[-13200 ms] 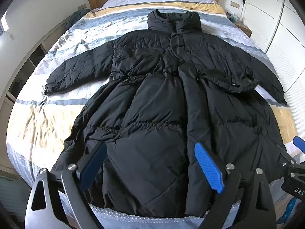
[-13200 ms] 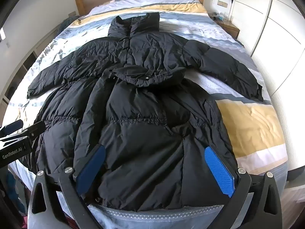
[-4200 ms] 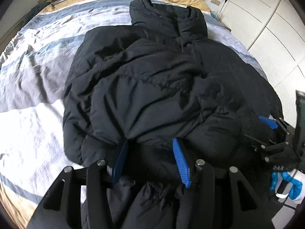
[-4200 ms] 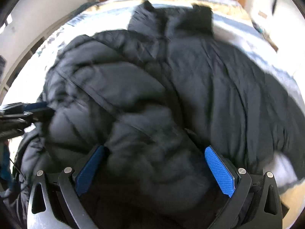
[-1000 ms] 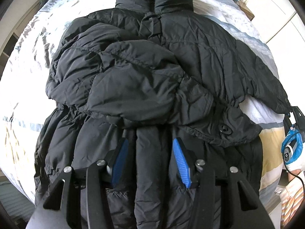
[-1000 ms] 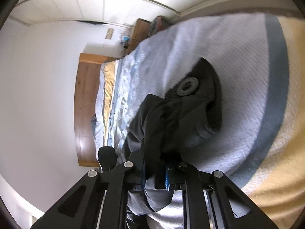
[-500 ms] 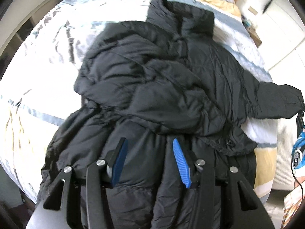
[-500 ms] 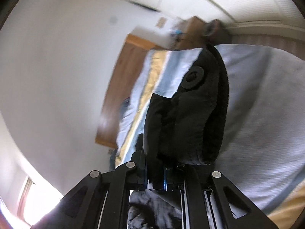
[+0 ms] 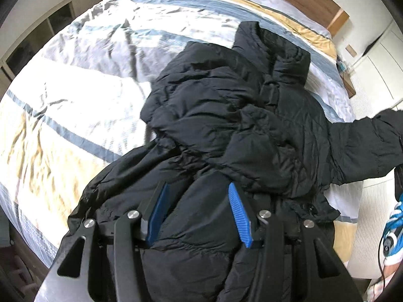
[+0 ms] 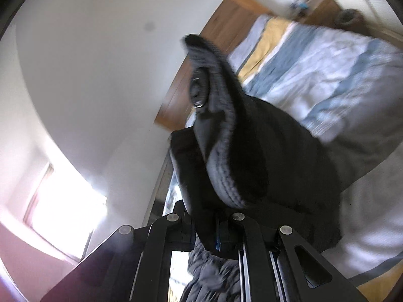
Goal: Fold large clothes
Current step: 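Lift the sleeve with the right gripper and lay it across the coat body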
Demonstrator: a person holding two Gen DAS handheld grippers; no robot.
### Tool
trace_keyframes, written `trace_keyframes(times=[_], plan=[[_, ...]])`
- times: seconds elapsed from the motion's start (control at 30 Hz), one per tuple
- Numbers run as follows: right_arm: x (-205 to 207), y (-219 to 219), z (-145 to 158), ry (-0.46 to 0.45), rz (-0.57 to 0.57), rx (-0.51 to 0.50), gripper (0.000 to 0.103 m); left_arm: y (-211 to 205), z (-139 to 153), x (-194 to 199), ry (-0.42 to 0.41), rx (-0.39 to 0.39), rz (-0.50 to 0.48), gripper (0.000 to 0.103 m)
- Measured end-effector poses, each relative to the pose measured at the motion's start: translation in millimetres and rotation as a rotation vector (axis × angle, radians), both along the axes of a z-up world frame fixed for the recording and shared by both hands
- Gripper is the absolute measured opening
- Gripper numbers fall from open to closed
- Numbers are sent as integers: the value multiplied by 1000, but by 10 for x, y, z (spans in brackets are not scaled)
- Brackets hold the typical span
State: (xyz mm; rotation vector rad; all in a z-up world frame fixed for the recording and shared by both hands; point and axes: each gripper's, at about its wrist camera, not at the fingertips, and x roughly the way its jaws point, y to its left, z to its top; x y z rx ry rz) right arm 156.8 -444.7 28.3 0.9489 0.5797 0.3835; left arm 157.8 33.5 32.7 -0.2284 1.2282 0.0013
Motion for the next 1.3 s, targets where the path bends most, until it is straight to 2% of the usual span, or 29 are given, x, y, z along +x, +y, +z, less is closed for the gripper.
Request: trace_keyframes(times=[0.13,0.33,0.53,0.67,0.87,0.9,0.97,1.0,1.03,1.13,1.3], plan=[[83,466,-50,22,116,-25,12,201,-54,-53,7,-10,36,47],[148,1075,-294,94,271,-90,12,511,-79,-130,10,-6,86,47],[135,1659,-661,202,406,-266,12,706,-143,-172,21,-1,121,47],[111,1991,-916,266,497,-347,13,712,-203,-173,33,-5,121,47],[-16,2272,-1229,350,564,-475,17,616,-227,-129,35,-4,95,47],[-34,2285,-1230,349,567,-474,20,594,-224,-115,32,-3,90,47],[-76,2300,-1201,342,581,-463,35,555,-216,-89,27,2,80,47],[-110,2325,-1175,335,596,-458,49,537,-212,-74,25,2,77,47],[-130,2348,-1151,328,608,-463,56,525,-209,-60,22,3,75,47],[-223,2486,-1062,298,651,-496,57,458,-179,-30,11,1,70,47],[-486,2465,-802,227,688,-512,57,269,-108,50,-13,19,40,47]])
